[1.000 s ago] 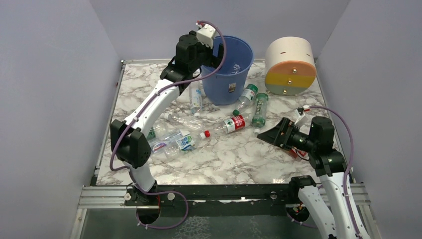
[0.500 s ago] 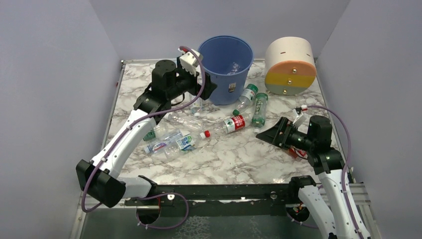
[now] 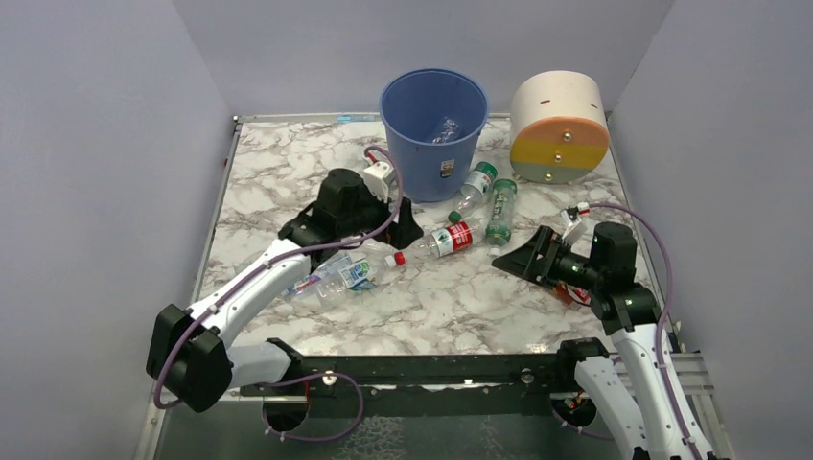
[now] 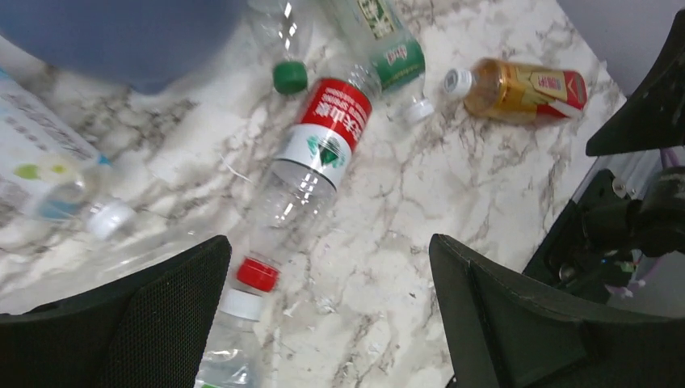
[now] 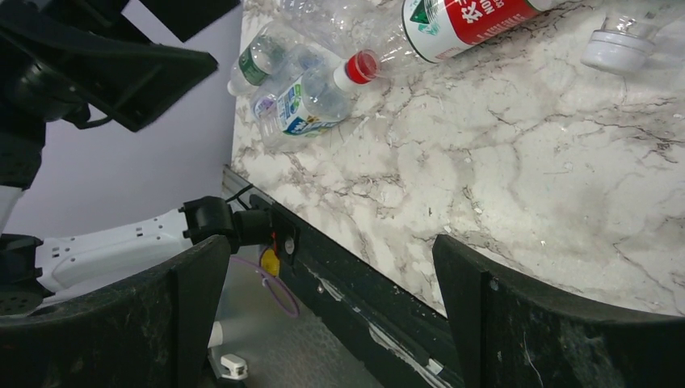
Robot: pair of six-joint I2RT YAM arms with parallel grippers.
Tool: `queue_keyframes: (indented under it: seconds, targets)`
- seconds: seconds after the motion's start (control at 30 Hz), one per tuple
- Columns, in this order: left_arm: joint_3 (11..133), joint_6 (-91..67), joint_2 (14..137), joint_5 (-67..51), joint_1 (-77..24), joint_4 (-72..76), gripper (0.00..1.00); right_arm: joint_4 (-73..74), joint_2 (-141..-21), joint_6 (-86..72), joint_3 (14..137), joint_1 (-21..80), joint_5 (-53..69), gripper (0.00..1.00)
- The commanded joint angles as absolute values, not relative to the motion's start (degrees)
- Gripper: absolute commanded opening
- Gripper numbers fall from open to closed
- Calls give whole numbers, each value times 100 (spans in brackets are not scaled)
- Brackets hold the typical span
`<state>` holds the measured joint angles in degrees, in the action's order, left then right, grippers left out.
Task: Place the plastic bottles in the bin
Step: Pick up the plastic bottle at the center of the board.
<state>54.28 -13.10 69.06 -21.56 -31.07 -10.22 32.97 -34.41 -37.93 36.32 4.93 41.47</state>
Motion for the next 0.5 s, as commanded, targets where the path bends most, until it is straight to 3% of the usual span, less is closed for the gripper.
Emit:
queue_keyframes:
  seconds: [0.0, 0.47]
  targets:
    - [5248, -1668, 7235, -1844, -3594, -751, 99, 3139, -3363, -3823, 3504, 501, 4321, 100]
    - [5815, -1380, 8819, 70, -4780, -1024, 99, 3272, -3178, -3850, 3445, 501, 4311, 100]
